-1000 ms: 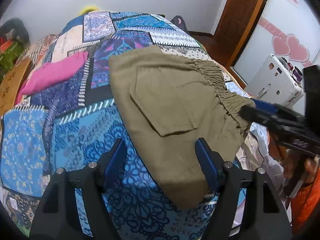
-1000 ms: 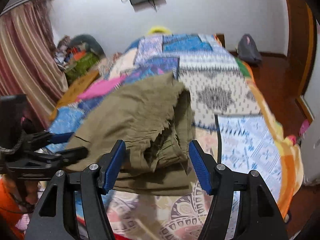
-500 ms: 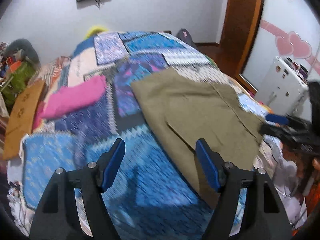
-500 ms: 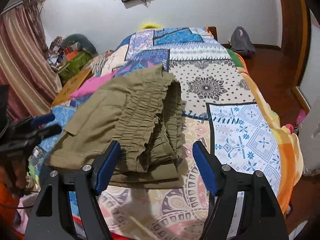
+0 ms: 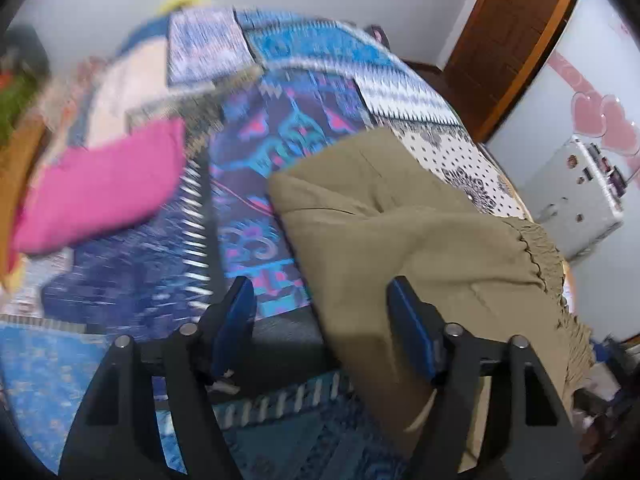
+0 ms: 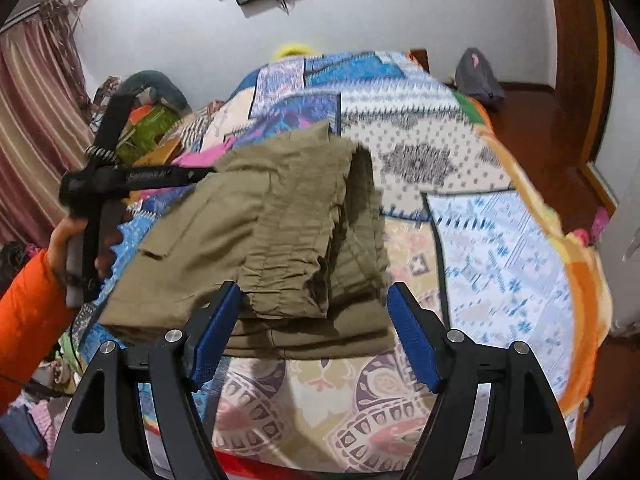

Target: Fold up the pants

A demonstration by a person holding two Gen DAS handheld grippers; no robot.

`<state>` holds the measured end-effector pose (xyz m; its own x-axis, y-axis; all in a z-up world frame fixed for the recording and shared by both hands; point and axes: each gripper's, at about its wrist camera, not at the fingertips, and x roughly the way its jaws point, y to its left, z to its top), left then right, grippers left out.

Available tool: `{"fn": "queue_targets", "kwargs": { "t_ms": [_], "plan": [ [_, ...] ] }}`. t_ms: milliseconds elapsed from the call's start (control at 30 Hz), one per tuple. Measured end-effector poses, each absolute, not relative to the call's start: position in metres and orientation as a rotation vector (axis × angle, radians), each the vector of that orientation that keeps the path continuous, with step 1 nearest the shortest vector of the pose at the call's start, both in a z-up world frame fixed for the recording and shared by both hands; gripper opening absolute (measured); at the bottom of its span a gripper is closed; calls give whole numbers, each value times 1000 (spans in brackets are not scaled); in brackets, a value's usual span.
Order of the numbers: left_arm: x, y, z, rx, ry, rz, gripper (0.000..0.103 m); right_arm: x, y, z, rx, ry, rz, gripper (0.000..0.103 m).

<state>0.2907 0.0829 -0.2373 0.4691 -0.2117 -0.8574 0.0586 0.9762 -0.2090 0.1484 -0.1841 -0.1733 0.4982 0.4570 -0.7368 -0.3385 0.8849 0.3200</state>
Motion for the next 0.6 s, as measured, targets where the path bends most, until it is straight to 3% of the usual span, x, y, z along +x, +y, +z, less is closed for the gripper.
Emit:
{"fn": "queue_targets", "kwargs": {
  "t_ms": [133, 167, 400, 600],
  "plan": [
    [303, 84, -248, -202, 1094, -274, 61, 155, -184, -174, 112, 933, 491, 74],
    [304, 82, -248, -205, 1094, -310, 49, 156, -184, -174, 97, 928, 487, 74],
    [292, 78, -238, -130, 1070, -253, 18, 173, -189, -178, 29, 930, 472, 74],
    [248, 72, -240, -2, 1049, -157, 16, 206, -198, -186, 18, 974, 485, 74]
  ]
}}
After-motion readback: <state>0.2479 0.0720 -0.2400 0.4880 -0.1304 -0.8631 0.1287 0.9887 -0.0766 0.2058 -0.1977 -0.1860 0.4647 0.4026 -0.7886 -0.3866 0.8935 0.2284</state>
